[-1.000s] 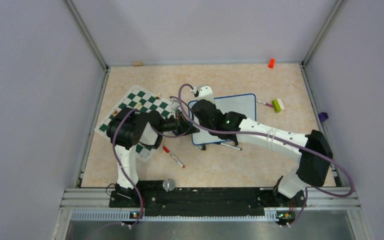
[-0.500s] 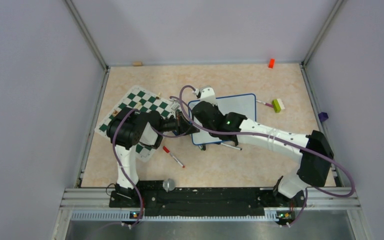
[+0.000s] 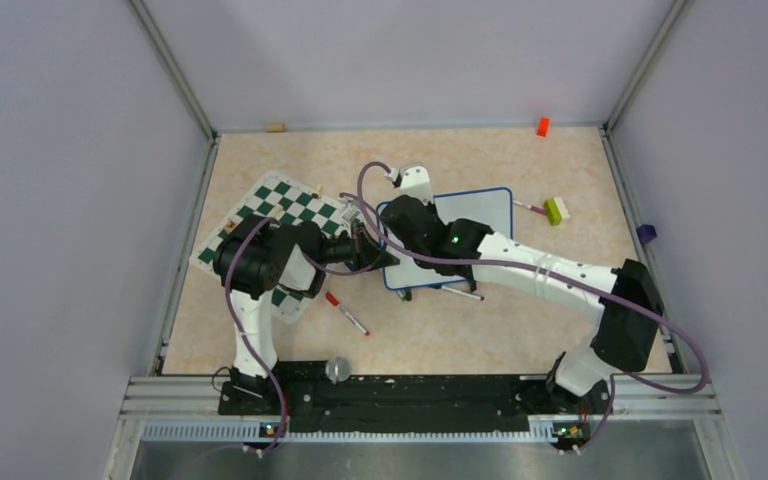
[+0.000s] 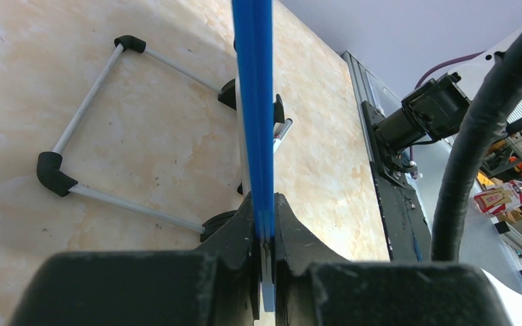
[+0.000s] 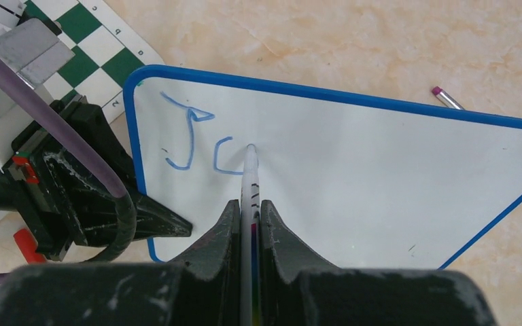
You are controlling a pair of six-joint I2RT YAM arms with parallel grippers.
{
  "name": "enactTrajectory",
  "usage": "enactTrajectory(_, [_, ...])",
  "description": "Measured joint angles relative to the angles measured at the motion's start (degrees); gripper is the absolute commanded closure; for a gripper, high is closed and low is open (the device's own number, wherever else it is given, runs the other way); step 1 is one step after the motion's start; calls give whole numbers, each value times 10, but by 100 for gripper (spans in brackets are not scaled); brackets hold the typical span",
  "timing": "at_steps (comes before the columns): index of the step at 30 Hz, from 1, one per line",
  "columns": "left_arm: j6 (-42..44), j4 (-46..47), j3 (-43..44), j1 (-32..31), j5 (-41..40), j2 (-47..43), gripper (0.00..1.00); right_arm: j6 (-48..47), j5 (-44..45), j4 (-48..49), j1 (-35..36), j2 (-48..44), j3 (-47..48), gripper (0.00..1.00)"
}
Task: Write a sentence on the whiteboard
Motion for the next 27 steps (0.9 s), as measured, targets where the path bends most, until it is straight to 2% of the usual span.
enactTrajectory(18, [-2,-3,0,0,-2,0,100,-14,-32,23,0,14,19,100])
enactTrajectory(27, [3,1,0,0,2,0,100,-14,-31,38,-1,-42,-10,100])
